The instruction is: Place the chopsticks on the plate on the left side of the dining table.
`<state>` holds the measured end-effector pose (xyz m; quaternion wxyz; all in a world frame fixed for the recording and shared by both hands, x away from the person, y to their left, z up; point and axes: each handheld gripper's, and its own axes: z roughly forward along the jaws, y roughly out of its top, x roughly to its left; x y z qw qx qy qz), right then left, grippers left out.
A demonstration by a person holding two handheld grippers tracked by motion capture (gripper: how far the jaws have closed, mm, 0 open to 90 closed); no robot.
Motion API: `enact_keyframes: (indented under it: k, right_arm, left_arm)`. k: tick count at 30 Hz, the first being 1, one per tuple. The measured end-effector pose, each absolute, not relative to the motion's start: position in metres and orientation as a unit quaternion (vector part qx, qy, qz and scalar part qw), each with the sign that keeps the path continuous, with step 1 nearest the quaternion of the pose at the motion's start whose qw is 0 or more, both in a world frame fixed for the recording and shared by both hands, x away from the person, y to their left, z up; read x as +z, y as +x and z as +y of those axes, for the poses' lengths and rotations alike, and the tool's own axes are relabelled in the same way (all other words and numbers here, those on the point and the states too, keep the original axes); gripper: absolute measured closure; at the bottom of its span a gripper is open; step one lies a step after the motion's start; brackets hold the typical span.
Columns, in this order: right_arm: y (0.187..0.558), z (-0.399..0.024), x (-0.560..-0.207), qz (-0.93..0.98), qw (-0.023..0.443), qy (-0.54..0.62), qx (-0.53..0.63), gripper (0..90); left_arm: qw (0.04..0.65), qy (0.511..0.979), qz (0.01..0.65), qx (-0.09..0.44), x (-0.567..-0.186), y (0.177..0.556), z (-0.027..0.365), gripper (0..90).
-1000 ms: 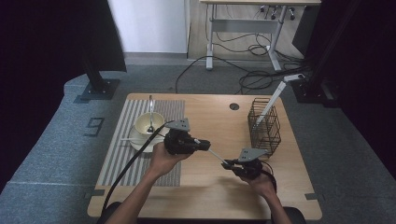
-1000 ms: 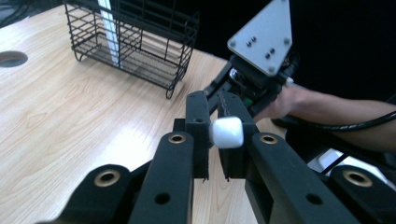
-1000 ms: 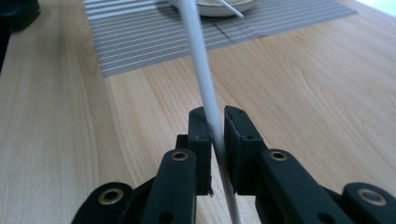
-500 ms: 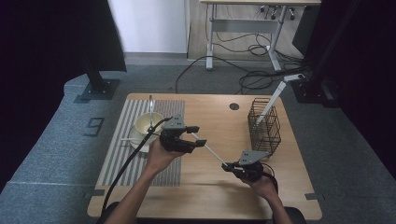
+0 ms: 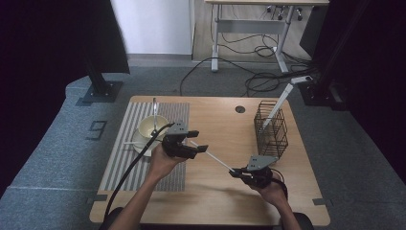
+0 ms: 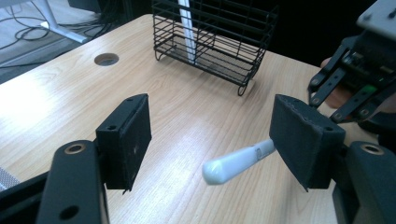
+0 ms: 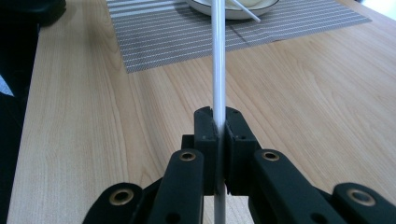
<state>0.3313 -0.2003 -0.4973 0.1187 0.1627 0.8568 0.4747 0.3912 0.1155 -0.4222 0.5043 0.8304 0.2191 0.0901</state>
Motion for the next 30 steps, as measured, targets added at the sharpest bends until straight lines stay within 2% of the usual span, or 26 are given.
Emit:
enact_keyframes:
  k: [30]
  right_arm:
    - [0.33,-0.202,-0.49,0.858,0.117,0.155,0.475,85.1]
  left_arm:
    - [0.478,0.84,0.245,0.074,-0.454,0.398,0.122,27.1]
